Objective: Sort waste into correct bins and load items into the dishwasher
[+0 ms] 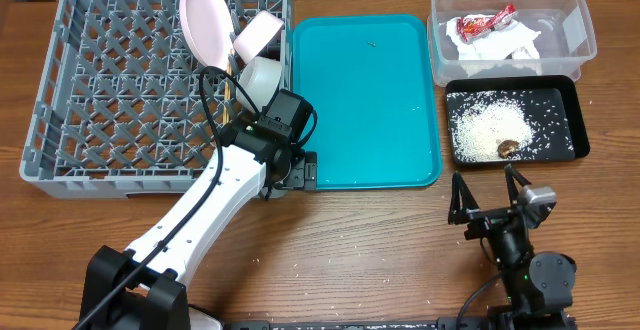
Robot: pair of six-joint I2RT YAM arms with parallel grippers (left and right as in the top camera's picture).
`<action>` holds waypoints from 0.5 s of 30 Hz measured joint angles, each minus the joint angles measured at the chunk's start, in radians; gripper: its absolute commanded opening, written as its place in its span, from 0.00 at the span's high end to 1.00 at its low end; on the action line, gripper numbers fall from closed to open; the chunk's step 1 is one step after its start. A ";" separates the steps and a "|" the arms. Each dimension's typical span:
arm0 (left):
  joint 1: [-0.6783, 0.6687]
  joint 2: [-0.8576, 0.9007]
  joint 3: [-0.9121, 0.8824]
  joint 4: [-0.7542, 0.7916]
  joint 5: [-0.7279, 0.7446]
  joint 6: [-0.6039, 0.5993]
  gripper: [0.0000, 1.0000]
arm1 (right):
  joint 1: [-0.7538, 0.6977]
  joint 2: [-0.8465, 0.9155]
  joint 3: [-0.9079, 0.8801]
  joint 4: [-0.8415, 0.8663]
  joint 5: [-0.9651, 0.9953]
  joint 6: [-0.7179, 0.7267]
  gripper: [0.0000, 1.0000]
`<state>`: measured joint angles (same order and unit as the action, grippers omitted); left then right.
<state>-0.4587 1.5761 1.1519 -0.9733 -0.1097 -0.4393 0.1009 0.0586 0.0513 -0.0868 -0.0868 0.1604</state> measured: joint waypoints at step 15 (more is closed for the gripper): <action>0.000 0.000 0.000 0.000 0.000 0.000 0.00 | 0.000 -0.044 -0.033 0.004 0.009 0.000 0.00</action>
<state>-0.4587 1.5761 1.1519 -0.9733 -0.1097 -0.4393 0.1005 0.0147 0.0185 -0.0826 -0.0780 0.1600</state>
